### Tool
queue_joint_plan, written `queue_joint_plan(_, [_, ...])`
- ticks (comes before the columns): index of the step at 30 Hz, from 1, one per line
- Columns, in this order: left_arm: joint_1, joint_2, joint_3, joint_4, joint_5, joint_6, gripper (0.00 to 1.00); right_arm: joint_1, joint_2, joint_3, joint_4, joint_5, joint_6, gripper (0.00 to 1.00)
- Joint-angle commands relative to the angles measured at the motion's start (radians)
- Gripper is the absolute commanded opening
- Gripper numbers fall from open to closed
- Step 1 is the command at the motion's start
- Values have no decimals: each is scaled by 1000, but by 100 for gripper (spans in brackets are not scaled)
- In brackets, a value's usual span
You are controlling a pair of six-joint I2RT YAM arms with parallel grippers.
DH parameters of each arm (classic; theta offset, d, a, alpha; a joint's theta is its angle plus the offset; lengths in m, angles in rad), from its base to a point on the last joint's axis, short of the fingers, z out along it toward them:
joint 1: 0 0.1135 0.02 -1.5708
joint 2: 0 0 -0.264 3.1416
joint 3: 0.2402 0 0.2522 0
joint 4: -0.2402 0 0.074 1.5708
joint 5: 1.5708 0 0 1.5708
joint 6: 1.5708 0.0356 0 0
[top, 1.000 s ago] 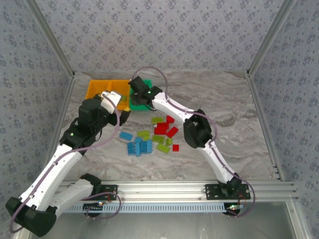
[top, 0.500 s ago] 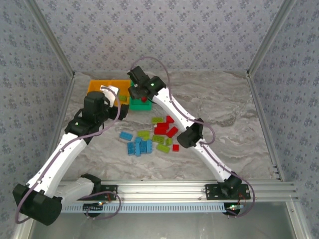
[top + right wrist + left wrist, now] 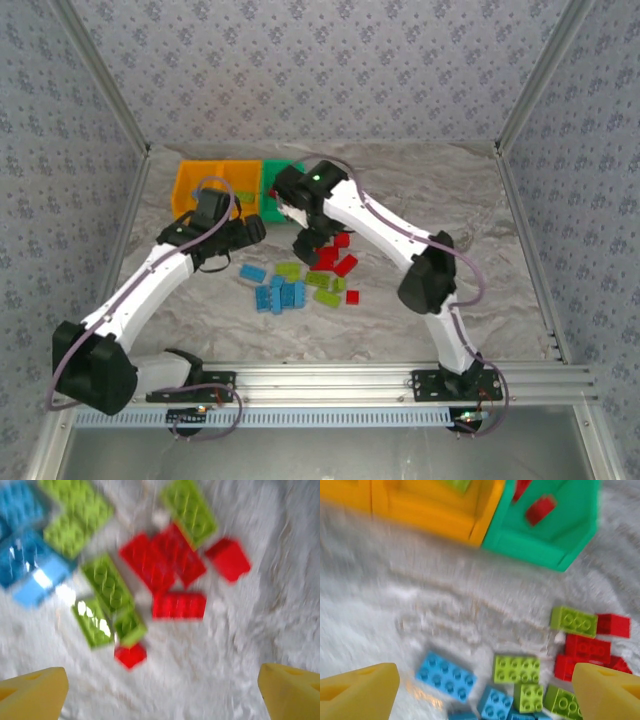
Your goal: Sort the legos into containers by color
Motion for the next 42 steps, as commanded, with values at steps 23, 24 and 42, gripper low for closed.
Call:
queue_joint_plan(23, [-25,348,-144,134,76,-552,56,3,-655,-775,556,-191,241,100])
queue_joint_plan(24, [-25,353,-143,132,76,-551,52,3,-674,-789,586,-209,252,100])
queue_joint_plan(42, [240,149,188,-58,-128,-126,30,-102,-940,-1008,843,-298,402,100])
